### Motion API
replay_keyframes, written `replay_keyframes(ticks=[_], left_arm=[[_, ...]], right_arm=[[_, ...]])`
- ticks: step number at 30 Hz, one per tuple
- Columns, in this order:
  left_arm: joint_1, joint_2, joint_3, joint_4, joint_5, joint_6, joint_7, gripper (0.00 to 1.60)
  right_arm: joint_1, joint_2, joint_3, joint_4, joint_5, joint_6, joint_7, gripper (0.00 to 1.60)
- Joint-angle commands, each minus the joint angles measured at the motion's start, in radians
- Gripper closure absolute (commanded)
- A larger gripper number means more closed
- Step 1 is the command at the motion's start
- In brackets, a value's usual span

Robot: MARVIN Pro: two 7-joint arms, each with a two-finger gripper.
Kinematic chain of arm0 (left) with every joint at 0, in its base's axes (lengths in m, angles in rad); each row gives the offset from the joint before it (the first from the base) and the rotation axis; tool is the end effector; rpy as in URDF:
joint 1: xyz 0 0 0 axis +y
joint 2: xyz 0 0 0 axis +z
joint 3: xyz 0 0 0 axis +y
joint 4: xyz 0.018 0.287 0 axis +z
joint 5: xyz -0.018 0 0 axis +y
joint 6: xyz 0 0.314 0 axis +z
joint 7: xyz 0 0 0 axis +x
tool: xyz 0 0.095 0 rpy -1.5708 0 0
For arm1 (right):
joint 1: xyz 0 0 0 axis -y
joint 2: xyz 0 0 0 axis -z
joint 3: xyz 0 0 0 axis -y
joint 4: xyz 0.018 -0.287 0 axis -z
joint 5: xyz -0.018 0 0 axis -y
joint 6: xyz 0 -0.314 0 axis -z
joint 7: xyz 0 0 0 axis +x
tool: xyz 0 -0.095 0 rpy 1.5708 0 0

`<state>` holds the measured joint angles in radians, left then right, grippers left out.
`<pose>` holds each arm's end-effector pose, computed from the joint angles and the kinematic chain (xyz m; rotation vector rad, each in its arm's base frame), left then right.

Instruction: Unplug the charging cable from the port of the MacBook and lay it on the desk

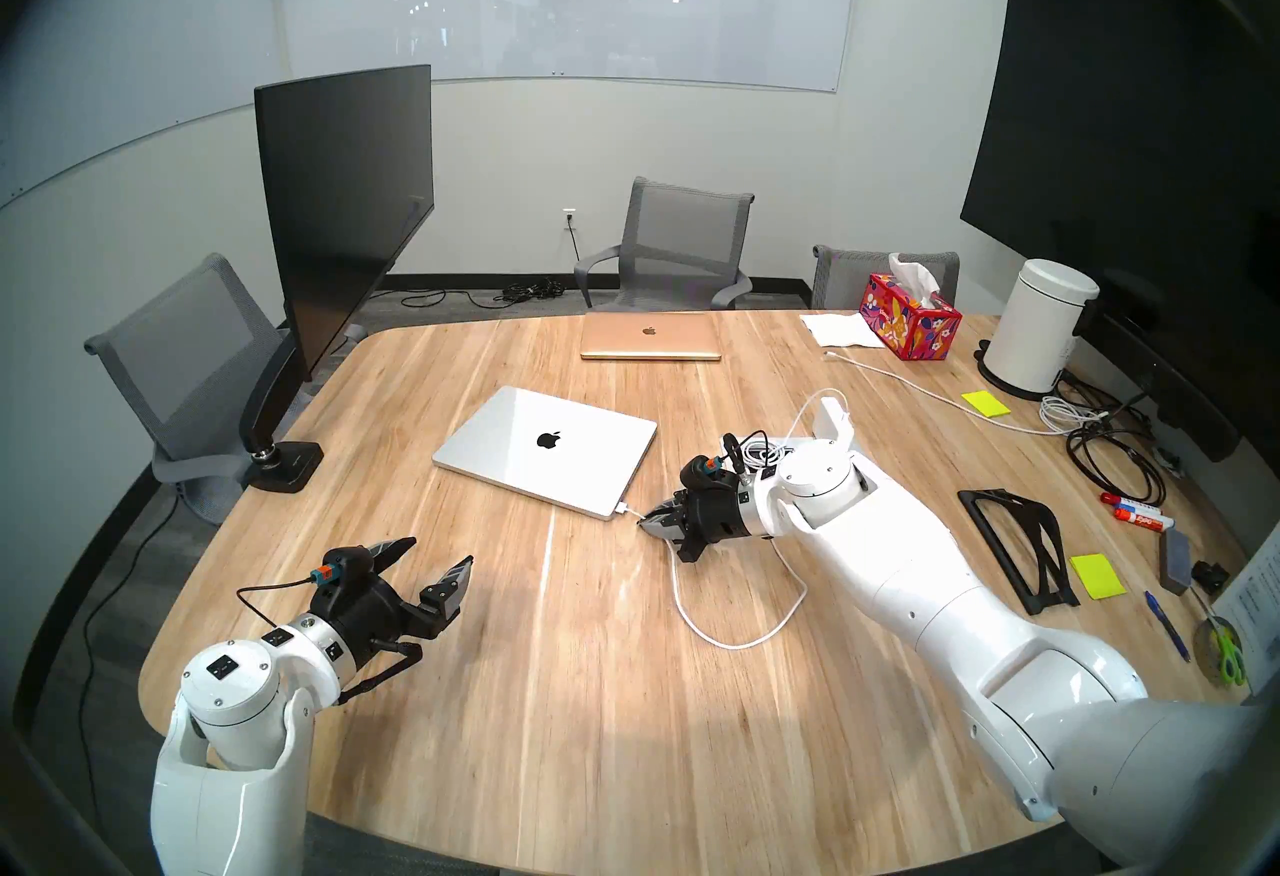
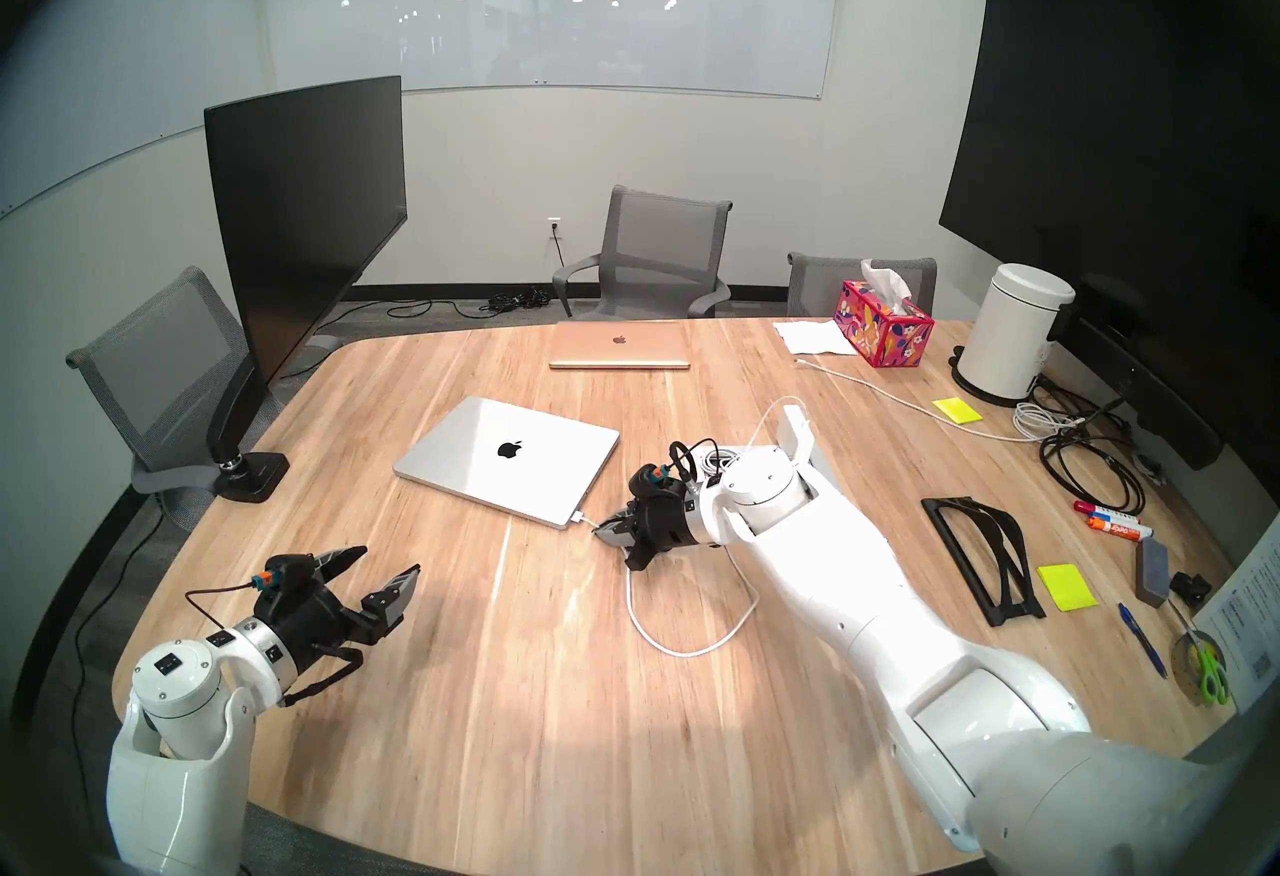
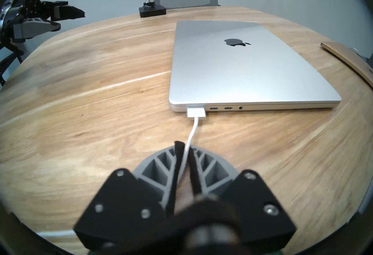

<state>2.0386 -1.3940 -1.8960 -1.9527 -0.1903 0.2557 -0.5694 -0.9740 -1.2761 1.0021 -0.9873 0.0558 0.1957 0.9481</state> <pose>0.2783 0.1021 -0.3106 2.3251 -0.3245 1.7119 0.4954 0.0751 -0.3358 -1.9516 -1.3655 -1.0510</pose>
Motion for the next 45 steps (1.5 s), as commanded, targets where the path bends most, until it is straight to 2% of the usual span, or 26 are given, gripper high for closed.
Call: replay_keyframes(ticks=[1, 34, 45], left_arm=[[-0.001, 0.002, -0.001, -0.015, 0.002, 0.0, 0.001, 0.0], [-0.001, 0.002, -0.002, -0.015, 0.002, 0.0, 0.001, 0.0], [-0.001, 0.002, -0.002, -0.015, 0.002, 0.0, 0.001, 0.0]], right_arm=[[0.024, -0.017, 0.007, 0.0, 0.007, -0.012, 0.005, 1.6], [0.012, -0.001, 0.074, -0.061, 0.022, -0.004, 0.04, 1.6], [-0.009, 0.026, 0.108, -0.062, 0.029, 0.013, 0.047, 1.6]])
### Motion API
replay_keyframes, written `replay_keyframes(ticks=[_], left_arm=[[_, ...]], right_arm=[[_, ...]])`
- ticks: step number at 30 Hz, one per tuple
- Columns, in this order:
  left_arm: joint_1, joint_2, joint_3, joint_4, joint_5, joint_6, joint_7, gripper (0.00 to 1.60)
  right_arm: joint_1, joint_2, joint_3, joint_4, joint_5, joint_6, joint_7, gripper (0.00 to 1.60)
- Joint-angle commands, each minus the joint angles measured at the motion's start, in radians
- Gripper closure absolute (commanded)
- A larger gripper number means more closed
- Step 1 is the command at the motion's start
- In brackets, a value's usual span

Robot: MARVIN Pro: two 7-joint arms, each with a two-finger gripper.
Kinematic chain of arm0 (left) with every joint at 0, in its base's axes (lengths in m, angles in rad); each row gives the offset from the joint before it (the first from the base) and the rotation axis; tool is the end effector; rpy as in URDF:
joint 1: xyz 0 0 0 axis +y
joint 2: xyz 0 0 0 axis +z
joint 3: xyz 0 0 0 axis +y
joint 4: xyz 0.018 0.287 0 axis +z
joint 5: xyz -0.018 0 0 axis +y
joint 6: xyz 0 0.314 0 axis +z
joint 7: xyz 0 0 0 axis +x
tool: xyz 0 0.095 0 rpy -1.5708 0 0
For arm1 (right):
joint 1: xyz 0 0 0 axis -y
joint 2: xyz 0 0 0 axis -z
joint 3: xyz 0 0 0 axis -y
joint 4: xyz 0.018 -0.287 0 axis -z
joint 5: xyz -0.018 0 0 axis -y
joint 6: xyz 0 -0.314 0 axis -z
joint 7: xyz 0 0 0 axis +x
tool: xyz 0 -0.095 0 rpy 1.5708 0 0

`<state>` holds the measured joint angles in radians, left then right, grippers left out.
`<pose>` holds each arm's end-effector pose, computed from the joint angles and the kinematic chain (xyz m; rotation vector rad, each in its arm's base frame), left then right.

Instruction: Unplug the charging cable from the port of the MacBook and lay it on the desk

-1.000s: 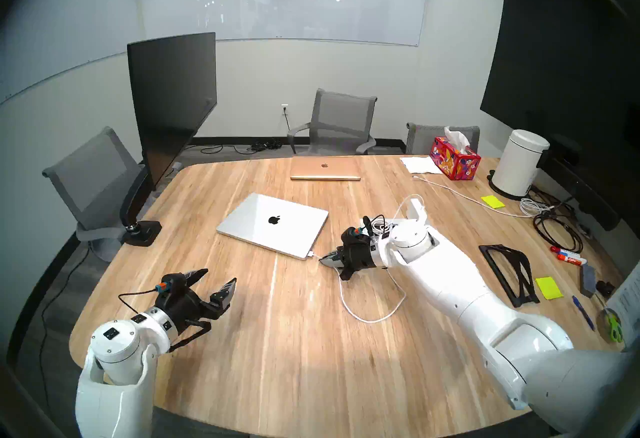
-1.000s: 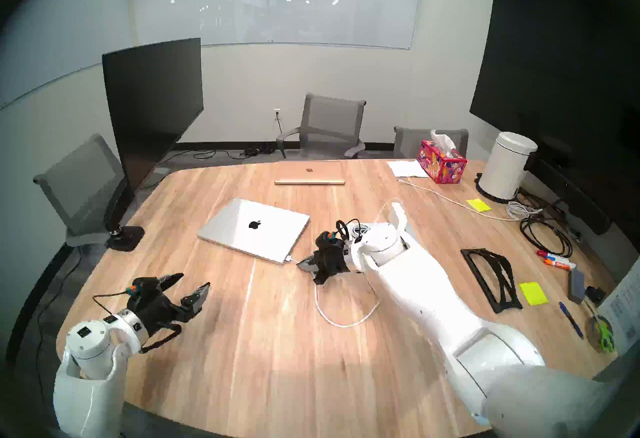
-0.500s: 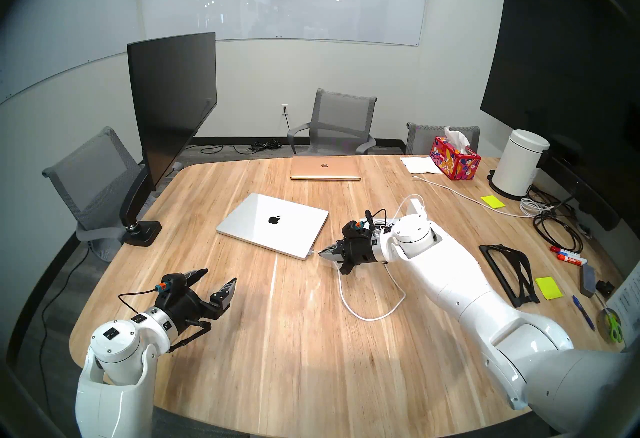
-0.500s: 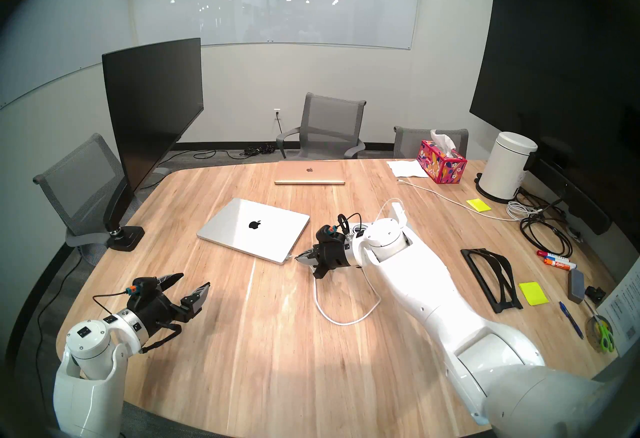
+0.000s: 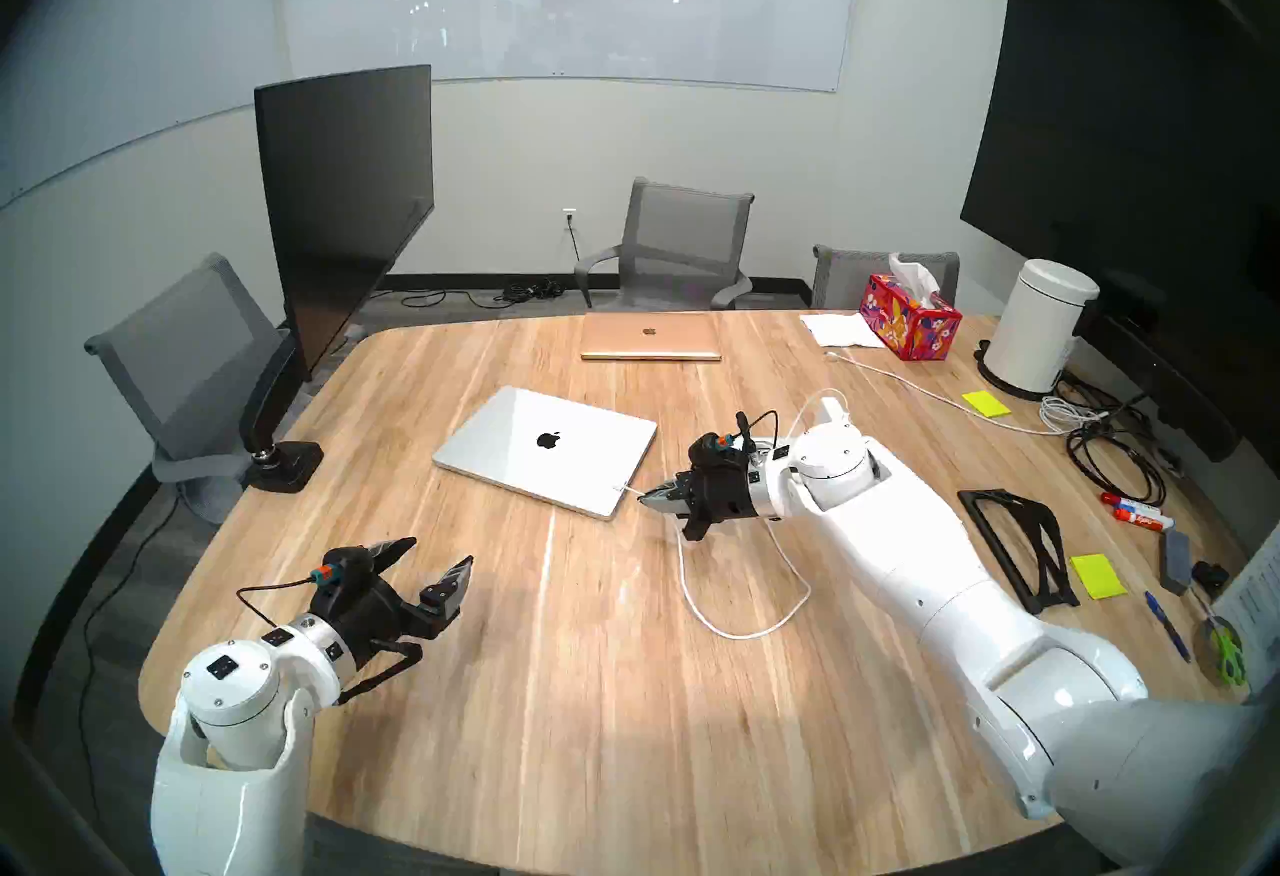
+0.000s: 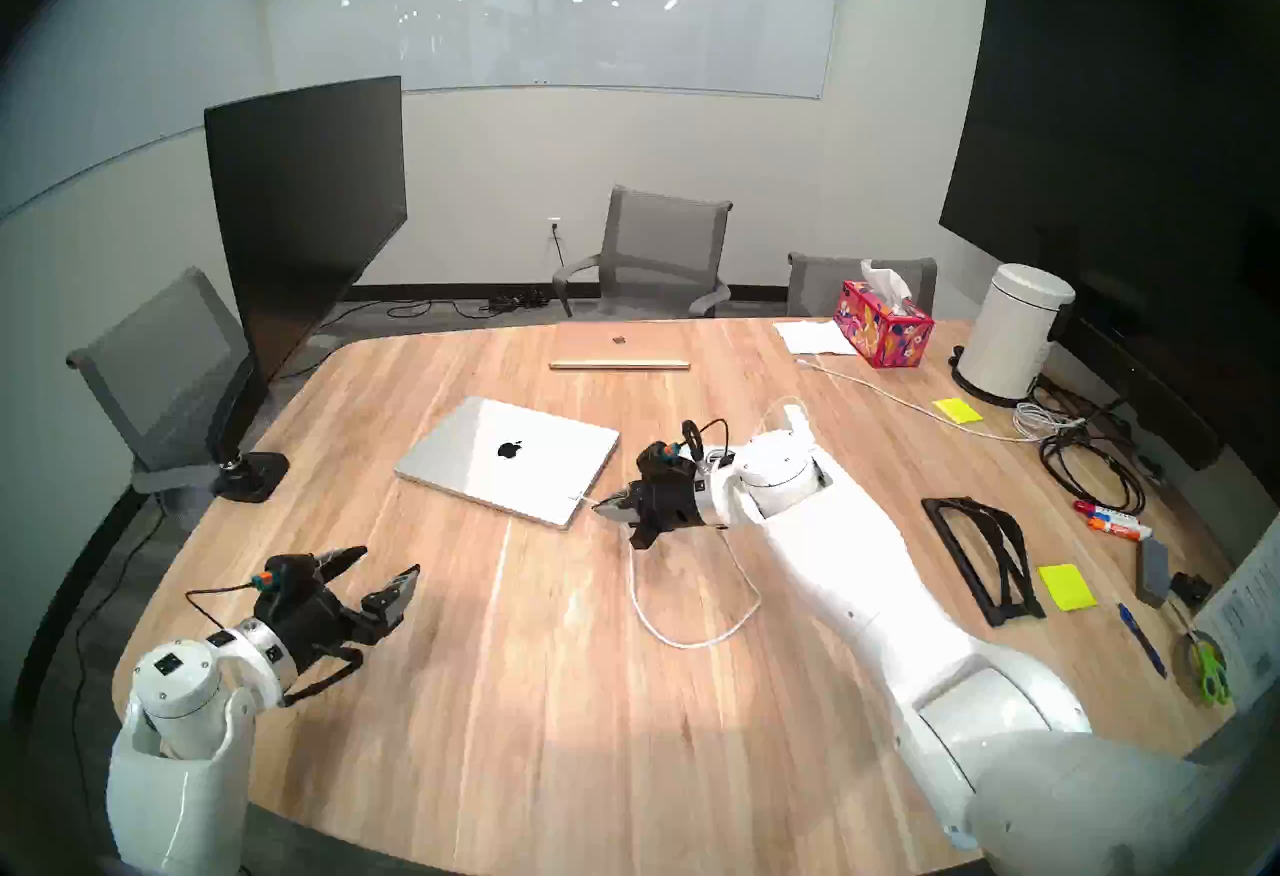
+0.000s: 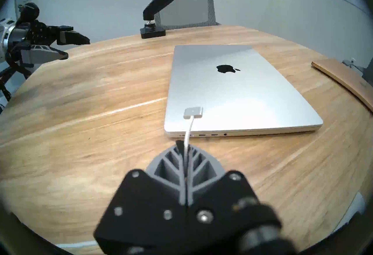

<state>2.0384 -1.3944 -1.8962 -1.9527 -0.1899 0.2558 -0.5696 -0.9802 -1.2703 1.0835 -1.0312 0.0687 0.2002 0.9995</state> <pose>0.2784 0.1021 -0.3105 2.3252 -0.3243 1.7120 0.5017 0.0644 -0.3099 -1.8991 -1.3164 -1.1112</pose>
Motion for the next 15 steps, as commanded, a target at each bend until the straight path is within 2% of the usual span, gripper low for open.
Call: replay_keyframes(ticks=[1, 15], left_arm=[[-0.001, 0.002, -0.001, -0.015, 0.002, 0.0, 0.001, 0.0], [-0.001, 0.002, -0.001, -0.015, 0.002, 0.0, 0.001, 0.0]], right_arm=[[-0.004, 0.024, 0.03, -0.019, 0.016, 0.008, -0.004, 1.6], [-0.04, 0.054, 0.062, -0.048, 0.014, 0.026, -0.004, 1.6]])
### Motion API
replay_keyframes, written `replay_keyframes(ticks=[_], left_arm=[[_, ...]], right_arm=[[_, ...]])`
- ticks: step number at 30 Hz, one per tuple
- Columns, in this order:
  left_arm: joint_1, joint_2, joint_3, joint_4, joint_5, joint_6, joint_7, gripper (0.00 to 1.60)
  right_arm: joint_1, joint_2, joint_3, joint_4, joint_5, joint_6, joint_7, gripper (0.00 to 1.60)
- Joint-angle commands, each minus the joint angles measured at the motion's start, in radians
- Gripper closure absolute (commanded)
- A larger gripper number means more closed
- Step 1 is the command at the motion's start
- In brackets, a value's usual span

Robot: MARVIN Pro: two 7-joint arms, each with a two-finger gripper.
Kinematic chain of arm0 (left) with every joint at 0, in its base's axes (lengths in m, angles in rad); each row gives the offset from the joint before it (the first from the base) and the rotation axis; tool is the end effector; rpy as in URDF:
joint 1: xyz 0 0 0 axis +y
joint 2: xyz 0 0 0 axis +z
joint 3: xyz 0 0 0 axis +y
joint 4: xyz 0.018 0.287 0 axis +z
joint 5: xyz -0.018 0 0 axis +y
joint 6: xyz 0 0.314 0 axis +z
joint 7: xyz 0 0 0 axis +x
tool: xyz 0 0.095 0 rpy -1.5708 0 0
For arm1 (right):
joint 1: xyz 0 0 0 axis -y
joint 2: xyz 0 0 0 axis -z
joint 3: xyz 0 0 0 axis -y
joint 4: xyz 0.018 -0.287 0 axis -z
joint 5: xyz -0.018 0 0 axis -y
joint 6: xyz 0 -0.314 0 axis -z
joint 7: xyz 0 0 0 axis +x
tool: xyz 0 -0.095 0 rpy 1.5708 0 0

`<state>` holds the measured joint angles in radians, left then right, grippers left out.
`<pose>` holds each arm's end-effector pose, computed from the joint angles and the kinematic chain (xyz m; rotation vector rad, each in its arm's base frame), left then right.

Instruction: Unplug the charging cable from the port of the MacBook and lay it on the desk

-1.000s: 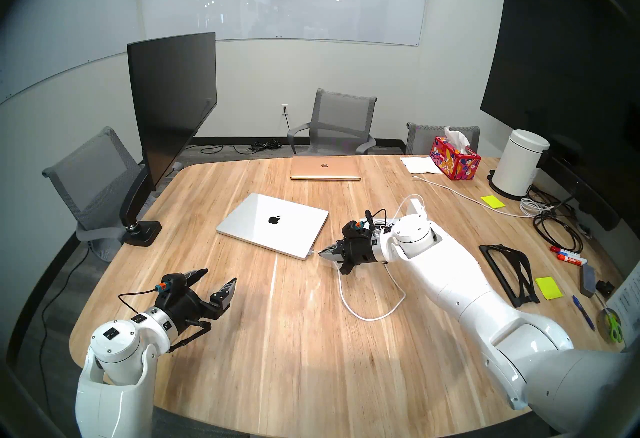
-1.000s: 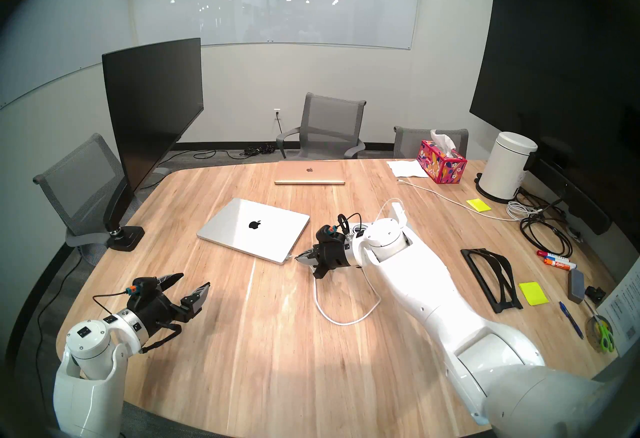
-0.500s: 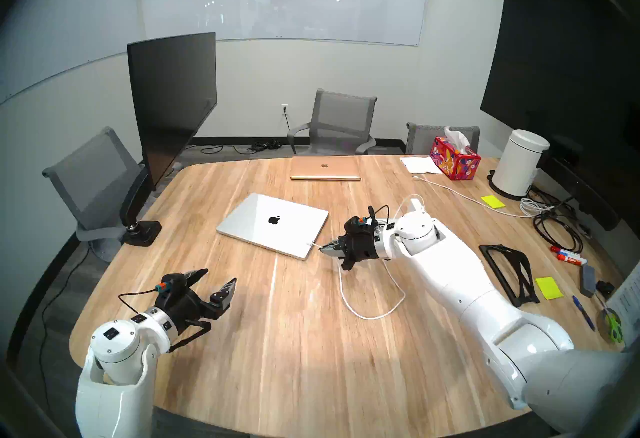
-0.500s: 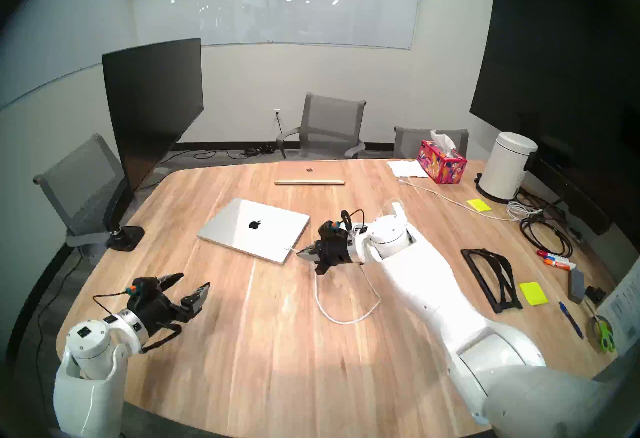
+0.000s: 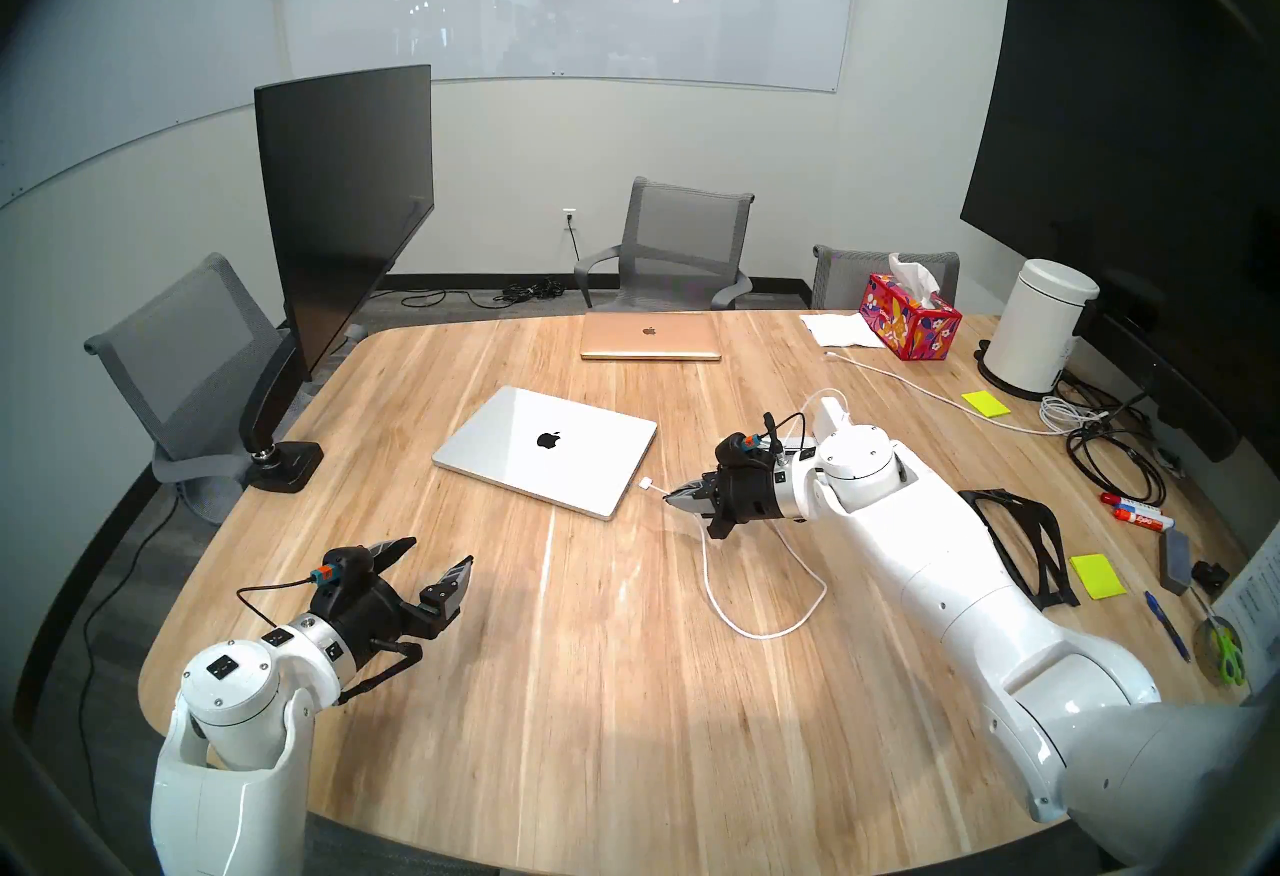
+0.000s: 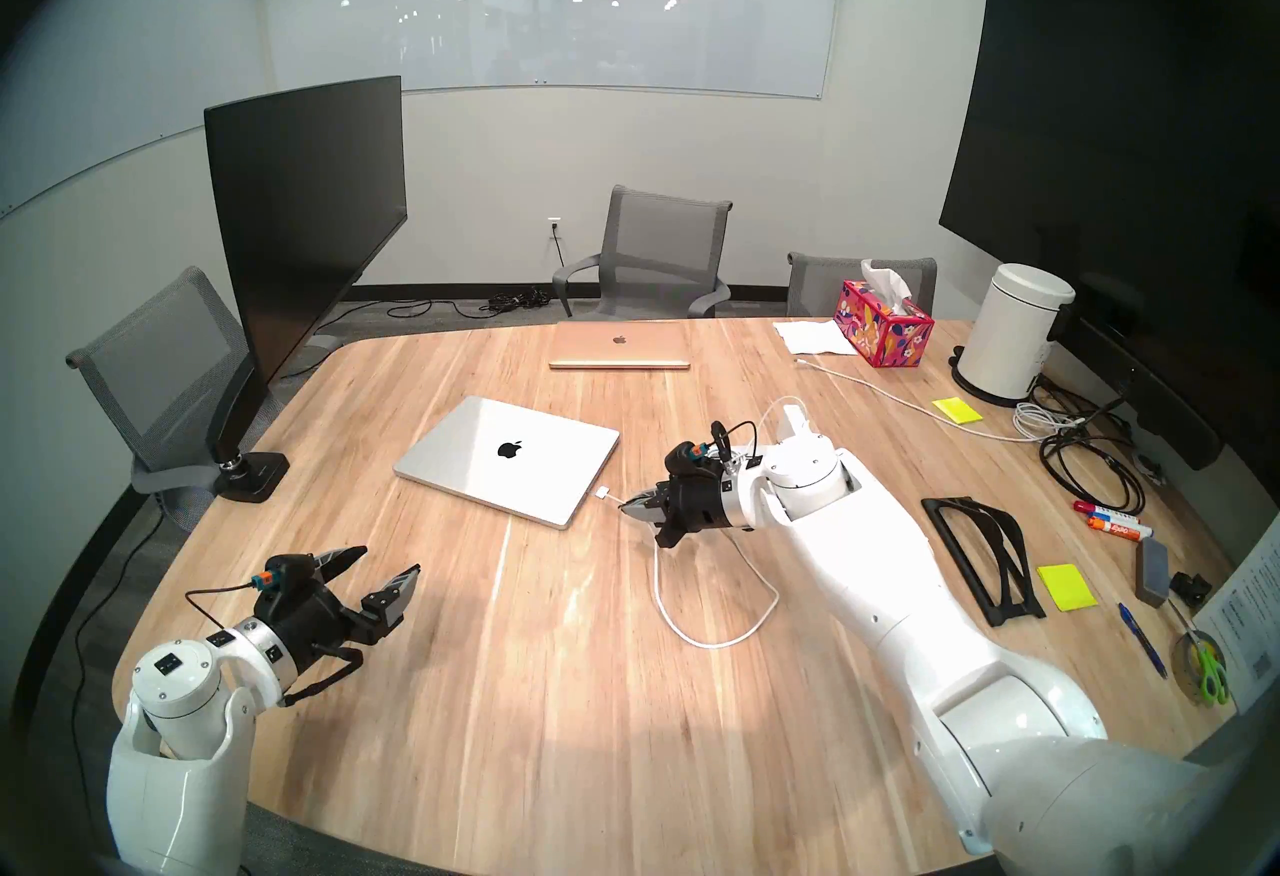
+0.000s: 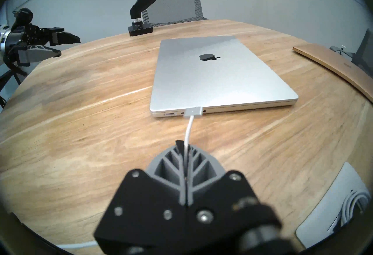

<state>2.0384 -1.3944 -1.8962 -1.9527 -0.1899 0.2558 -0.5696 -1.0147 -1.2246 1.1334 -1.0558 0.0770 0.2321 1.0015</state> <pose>0.2784 0.1021 -0.3105 2.3252 -0.3243 1.7120 0.4988 0.0323 -0.3129 -1.9673 -1.2519 -1.1092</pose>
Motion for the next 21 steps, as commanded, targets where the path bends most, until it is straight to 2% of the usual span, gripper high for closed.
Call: replay_keyframes(ticks=[1, 21], left_arm=[[0.0, 0.002, -0.001, -0.015, 0.002, 0.0, 0.001, 0.0], [-0.001, 0.002, -0.002, -0.015, 0.002, 0.0, 0.001, 0.0]], right_arm=[[-0.008, 0.009, 0.013, -0.023, 0.005, -0.004, -0.008, 1.6], [-0.034, 0.023, 0.03, -0.018, 0.012, 0.013, 0.014, 1.6]])
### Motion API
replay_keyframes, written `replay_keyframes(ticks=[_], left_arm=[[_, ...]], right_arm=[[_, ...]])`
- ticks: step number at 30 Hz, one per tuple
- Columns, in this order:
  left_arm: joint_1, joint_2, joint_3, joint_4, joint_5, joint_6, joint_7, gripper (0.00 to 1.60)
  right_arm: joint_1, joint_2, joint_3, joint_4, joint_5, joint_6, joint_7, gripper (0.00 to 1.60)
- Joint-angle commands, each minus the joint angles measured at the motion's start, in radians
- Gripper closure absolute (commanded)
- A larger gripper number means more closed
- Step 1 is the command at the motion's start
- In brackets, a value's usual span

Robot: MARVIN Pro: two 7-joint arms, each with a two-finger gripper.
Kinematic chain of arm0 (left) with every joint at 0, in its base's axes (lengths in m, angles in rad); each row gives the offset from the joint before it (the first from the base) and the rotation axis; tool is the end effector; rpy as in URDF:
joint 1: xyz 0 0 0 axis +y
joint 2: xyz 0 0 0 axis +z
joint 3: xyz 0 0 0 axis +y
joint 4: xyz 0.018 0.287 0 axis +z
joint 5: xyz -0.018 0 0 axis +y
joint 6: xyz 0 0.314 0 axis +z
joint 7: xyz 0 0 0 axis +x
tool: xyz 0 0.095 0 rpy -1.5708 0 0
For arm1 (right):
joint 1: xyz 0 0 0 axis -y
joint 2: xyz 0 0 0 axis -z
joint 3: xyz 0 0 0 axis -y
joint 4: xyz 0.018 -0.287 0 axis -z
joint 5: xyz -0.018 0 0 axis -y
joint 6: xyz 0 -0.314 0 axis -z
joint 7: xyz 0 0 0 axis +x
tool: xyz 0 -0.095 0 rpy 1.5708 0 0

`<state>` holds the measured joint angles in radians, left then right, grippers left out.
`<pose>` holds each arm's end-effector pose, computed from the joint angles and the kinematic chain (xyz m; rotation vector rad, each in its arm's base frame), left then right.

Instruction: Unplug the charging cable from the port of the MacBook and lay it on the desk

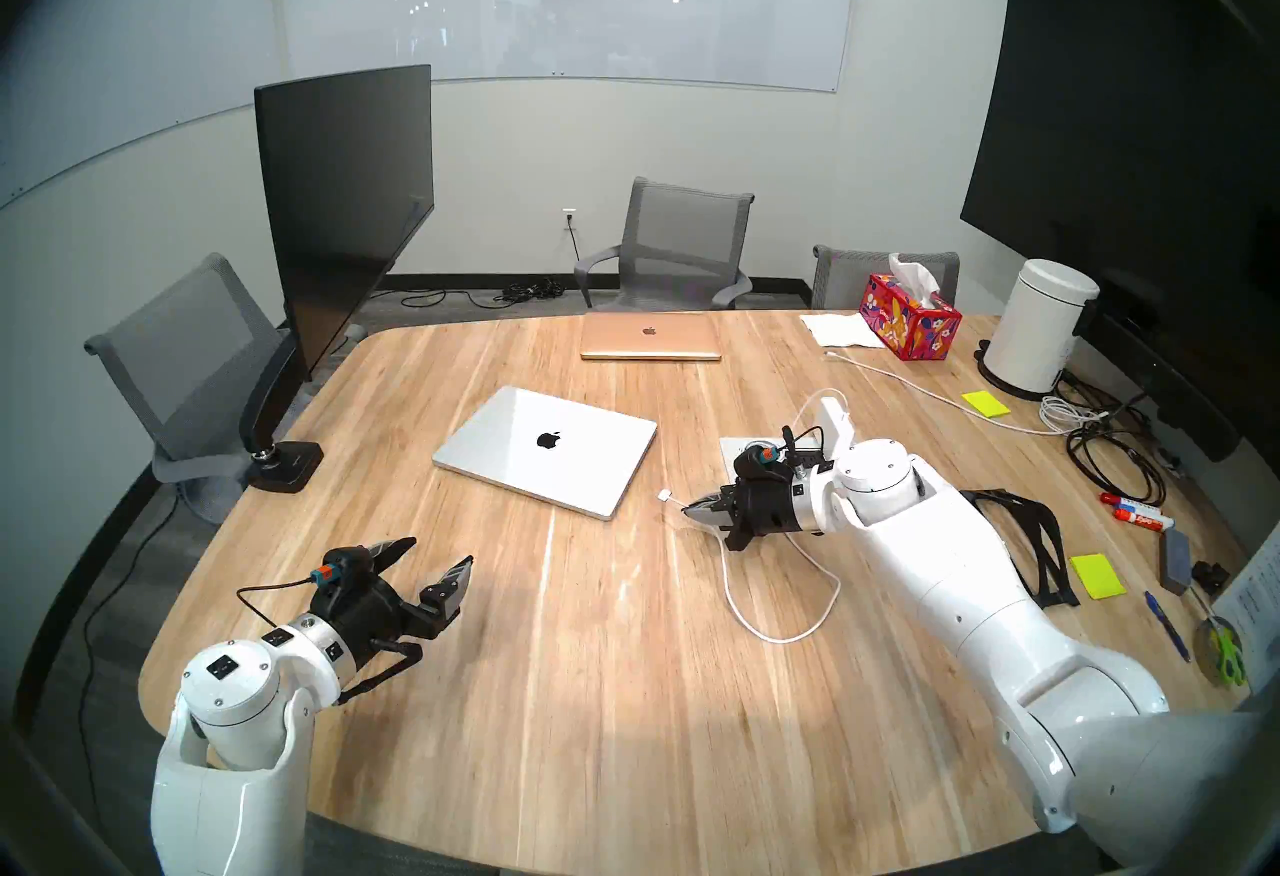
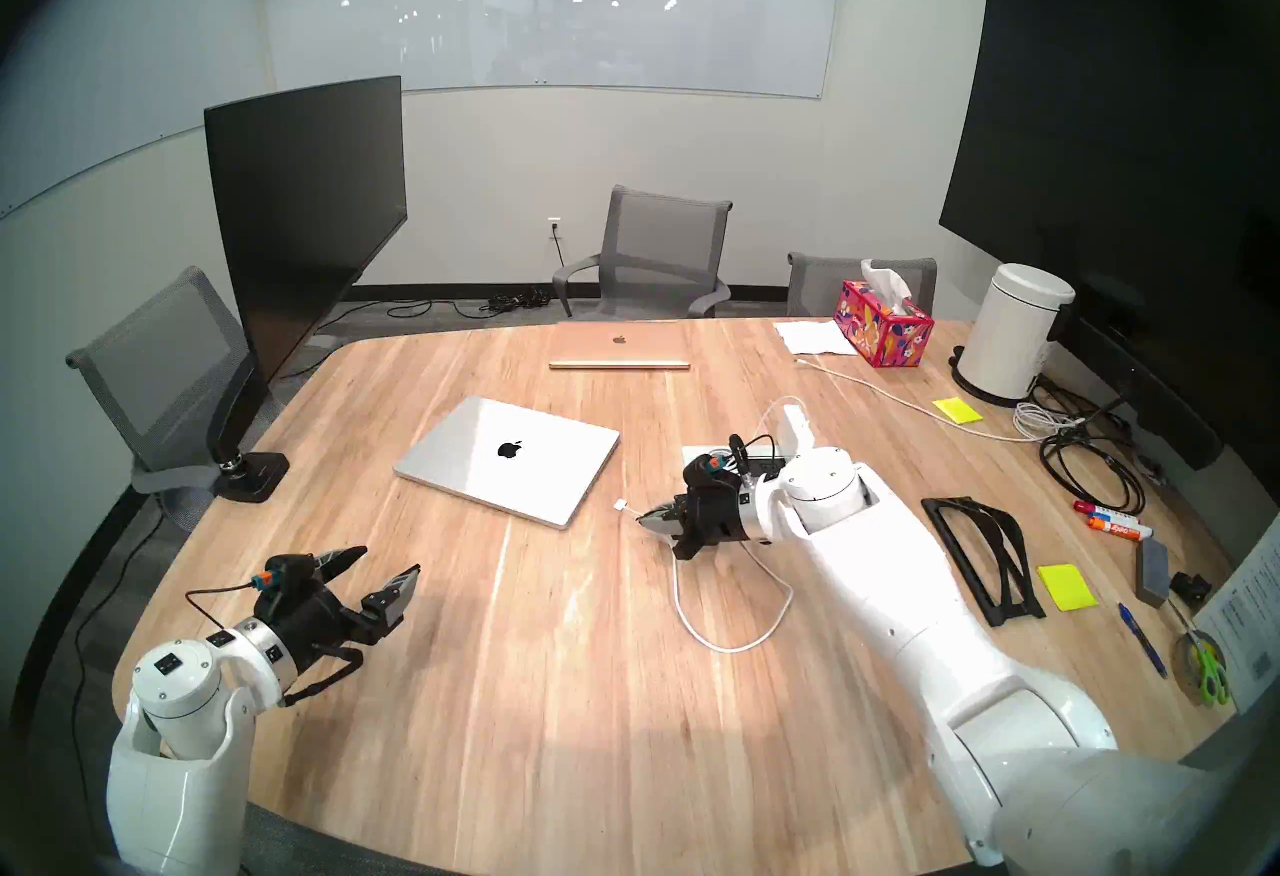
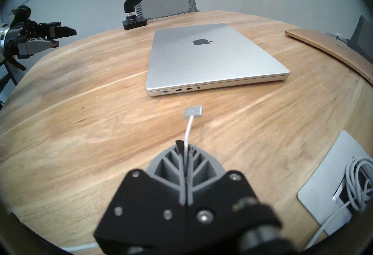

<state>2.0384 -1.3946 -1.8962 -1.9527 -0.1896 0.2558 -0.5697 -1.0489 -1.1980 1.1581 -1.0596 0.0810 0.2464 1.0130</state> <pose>0.2784 0.1021 -0.3106 2.3253 -0.3244 1.7119 0.4903 0.0133 -0.3249 -2.0079 -1.2112 -1.0745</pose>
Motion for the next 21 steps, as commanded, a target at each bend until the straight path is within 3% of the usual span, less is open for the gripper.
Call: replay_keyframes(ticks=[1, 21], left_arm=[[-0.001, 0.002, -0.002, -0.015, 0.002, 0.0, 0.001, 0.0], [-0.001, 0.002, -0.002, -0.015, 0.002, 0.0, 0.001, 0.0]], right_arm=[[-0.004, -0.003, 0.007, -0.018, 0.006, 0.001, -0.005, 1.6], [-0.067, 0.04, 0.076, -0.056, 0.028, -0.001, -0.039, 1.6]])
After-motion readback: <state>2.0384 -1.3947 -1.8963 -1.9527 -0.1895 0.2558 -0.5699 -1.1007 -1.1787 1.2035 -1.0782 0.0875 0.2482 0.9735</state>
